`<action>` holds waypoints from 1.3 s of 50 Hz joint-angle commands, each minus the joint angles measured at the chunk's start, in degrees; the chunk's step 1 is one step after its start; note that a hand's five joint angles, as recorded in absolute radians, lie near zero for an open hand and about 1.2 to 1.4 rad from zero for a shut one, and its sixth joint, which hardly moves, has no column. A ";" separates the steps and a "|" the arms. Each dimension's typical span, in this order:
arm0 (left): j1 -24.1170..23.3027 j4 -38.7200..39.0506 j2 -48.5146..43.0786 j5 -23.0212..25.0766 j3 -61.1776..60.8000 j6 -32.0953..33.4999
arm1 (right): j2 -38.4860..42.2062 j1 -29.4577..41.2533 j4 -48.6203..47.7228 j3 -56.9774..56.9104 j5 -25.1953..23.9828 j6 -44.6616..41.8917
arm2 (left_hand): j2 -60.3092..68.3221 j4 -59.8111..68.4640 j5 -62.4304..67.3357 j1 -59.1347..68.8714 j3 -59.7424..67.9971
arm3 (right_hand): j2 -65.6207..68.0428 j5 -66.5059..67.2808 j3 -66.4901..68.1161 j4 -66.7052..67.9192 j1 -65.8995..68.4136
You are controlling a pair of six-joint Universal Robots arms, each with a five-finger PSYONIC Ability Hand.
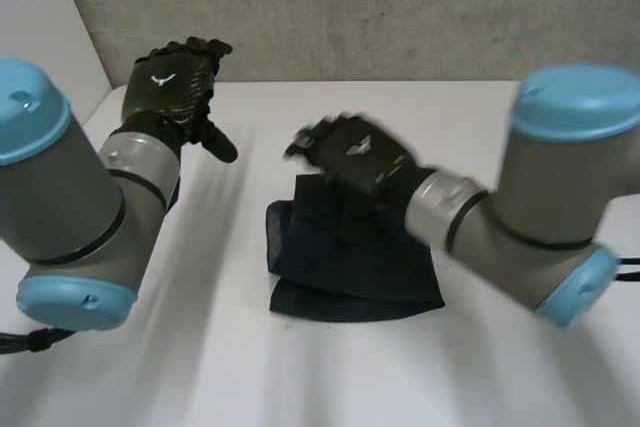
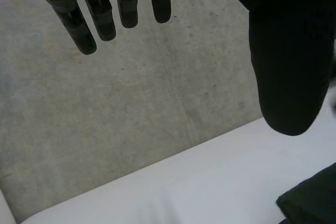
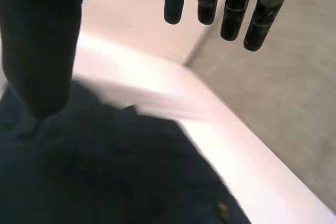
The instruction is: Fold the shorts.
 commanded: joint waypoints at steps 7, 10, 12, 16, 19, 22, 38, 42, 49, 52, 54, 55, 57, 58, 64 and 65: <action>-11.24 -11.27 -19.05 0.52 16.67 -1.43 | 0.91 -7.55 3.45 2.61 9.55 18.48 | -1.52 -1.65 -2.56 -0.89 -2.25 | -2.76 -3.75 -2.27 -3.57 -1.74; -12.64 -12.41 -23.00 0.44 18.95 -1.08 | 2.93 -8.43 3.63 2.96 10.79 18.39 | -1.01 -1.15 -2.06 -0.39 -1.75 | -2.76 -3.75 -2.27 -3.57 -1.74; -12.82 -13.12 -24.42 0.09 20.10 -0.90 | 5.12 -8.61 3.63 2.79 10.52 18.39 | -0.51 -0.64 -1.56 0.12 -1.24 | -2.76 -3.75 -2.27 -3.57 -1.74; -12.74 -16.54 -27.14 -0.26 21.94 -0.55 | 8.11 -8.61 3.72 2.26 10.52 17.61 | -0.17 -0.30 -1.22 0.46 -0.90 | -2.76 -3.75 -2.27 -3.57 -1.74; -12.74 -20.15 -28.55 -0.44 22.47 0.85 | 8.91 -8.52 3.63 2.26 10.61 16.29 | -0.51 -0.64 -1.55 0.12 -1.24 | -2.76 -3.75 -2.27 -3.57 -1.74; -12.38 -22.79 -29.52 -1.49 21.69 2.17 | 9.26 -8.43 3.63 2.61 10.52 14.53 | -0.68 -0.81 -1.72 -0.05 -1.41 | -2.76 -3.75 -2.27 -3.57 -1.74; -12.47 -24.55 -29.17 -7.56 17.03 2.70 | 11.72 -8.08 2.67 4.89 11.14 9.17 | -1.18 -1.31 -2.23 -0.55 -1.91 | -2.76 -3.75 -2.27 -3.57 -1.74; -12.21 -24.64 -28.91 -7.56 15.80 2.61 | 11.02 -8.52 2.31 5.25 11.14 6.97 | -1.18 -1.32 -2.23 -0.56 -1.91 | -2.76 -3.75 -2.27 -3.57 -1.74; -11.77 -24.81 -16.03 -6.42 15.27 1.73 | 3.56 -8.78 1.96 5.25 11.40 6.70 | -1.52 -1.65 -2.56 -0.89 -2.25 | -2.76 -3.75 -2.27 -3.57 -1.74; -10.72 -24.90 -9.77 -5.63 15.88 1.47 | -3.28 -9.57 1.35 4.46 12.54 7.40 | -1.35 -1.48 -2.40 -0.72 -2.08 | -2.76 -3.75 -2.27 -3.57 -1.74; -7.91 -25.16 -2.91 -4.49 16.32 1.21 | -7.85 -11.06 1.43 3.67 14.20 8.11 | -0.85 -0.98 -1.89 -0.22 -1.58 | -2.76 -3.75 -2.27 -3.57 -1.74; -6.60 -25.60 -0.71 -4.05 16.41 1.12 | -11.70 -13.16 1.70 2.62 16.56 9.15 | -0.34 -0.48 -1.39 0.28 -1.08 | -2.76 -3.75 -2.27 -3.57 -1.74; -2.83 -28.57 4.29 -1.77 16.93 1.03 | -15.07 -15.01 2.66 1.39 19.12 10.21 | -0.17 -0.30 -1.22 0.46 -0.90 | -2.76 -3.75 -2.27 -3.57 -1.74; -1.50 -30.16 5.71 -0.80 17.20 1.03 | -16.30 -15.89 3.62 0.86 20.01 10.31 | -0.34 -0.47 -1.38 0.29 -1.07 | -2.76 -3.75 -2.27 -3.57 -1.74; 4.66 -40.61 10.03 3.42 18.78 0.33 | -20.00 -18.54 14.26 -3.80 21.42 11.19 | -1.56 -1.70 -2.61 -0.94 -2.30 | -2.76 -3.75 -2.27 -3.57 -1.74; 4.75 -41.15 10.03 3.51 18.78 0.07 | -20.00 -18.54 15.05 -3.98 21.33 11.19 | -1.56 -1.70 -2.61 -0.94 -2.30 | -2.76 -3.75 -2.27 -3.57 -1.74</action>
